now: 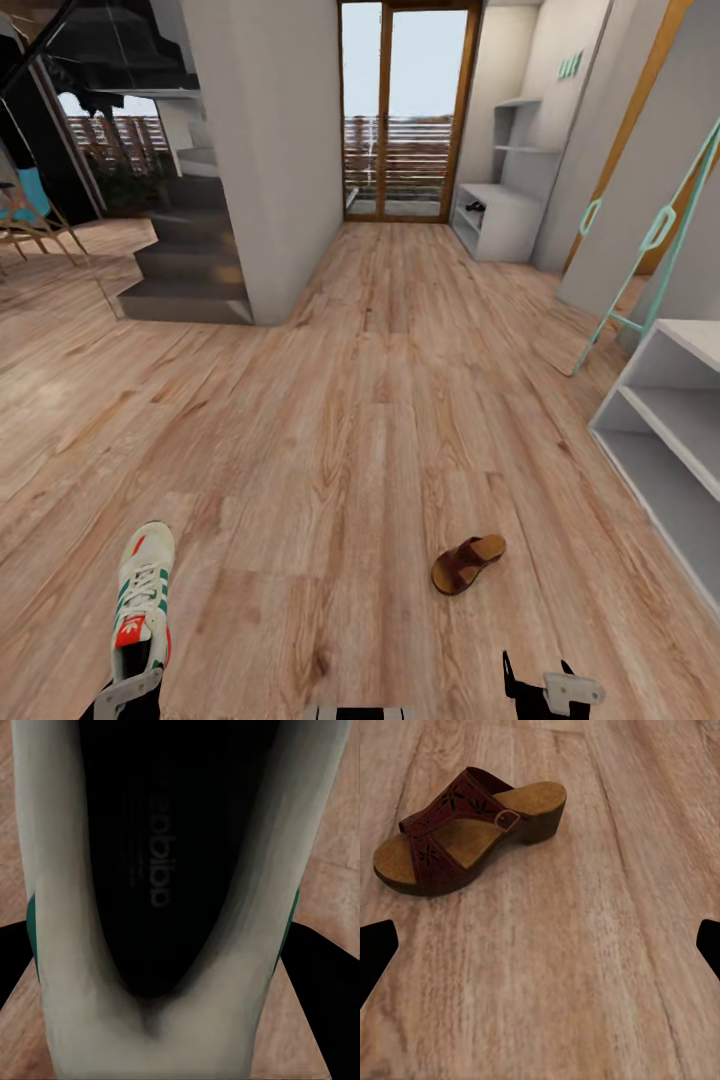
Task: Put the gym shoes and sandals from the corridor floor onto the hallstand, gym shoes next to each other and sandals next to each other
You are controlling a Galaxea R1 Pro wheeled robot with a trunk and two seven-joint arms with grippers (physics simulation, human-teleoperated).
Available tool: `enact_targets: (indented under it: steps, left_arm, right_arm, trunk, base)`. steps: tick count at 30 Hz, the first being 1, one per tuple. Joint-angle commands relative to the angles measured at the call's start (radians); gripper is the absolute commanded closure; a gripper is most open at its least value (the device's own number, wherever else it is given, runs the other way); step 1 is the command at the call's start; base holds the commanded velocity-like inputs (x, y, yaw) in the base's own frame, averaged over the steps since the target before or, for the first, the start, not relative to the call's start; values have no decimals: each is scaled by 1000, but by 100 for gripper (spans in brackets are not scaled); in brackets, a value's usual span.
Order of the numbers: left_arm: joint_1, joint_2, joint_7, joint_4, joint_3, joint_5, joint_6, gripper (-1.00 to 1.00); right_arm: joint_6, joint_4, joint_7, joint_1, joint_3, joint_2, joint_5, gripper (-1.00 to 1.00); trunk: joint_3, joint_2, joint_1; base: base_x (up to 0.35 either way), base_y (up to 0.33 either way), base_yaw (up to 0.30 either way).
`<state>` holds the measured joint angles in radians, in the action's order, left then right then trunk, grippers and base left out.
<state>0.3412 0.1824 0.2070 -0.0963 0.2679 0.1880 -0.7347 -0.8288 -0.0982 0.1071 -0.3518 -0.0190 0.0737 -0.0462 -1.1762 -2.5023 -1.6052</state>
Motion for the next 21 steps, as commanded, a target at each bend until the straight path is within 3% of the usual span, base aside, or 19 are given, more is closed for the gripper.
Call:
enact_targets:
  steps: [1,9,21]
  left_arm:
    - [1,0,10,1,2,10,-2,100]
    - [1,0,9,3,3,11,-2,100]
    - [1,0,9,3,4,11,-3,100]
  right_arm:
    - [-3,0,-3,0,-1,0,-4,-100]
    - [-1,2,-5,0,1,2,-2,-100]
    - [-1,0,-6,0,5,3,-2,-100]
  trunk:
    - [-1,0,0]
    - [-3,0,0]
    - [-3,0,0]
  base:
    - [0,-246,274]
    - [0,-211,120]
    - [0,-19,5]
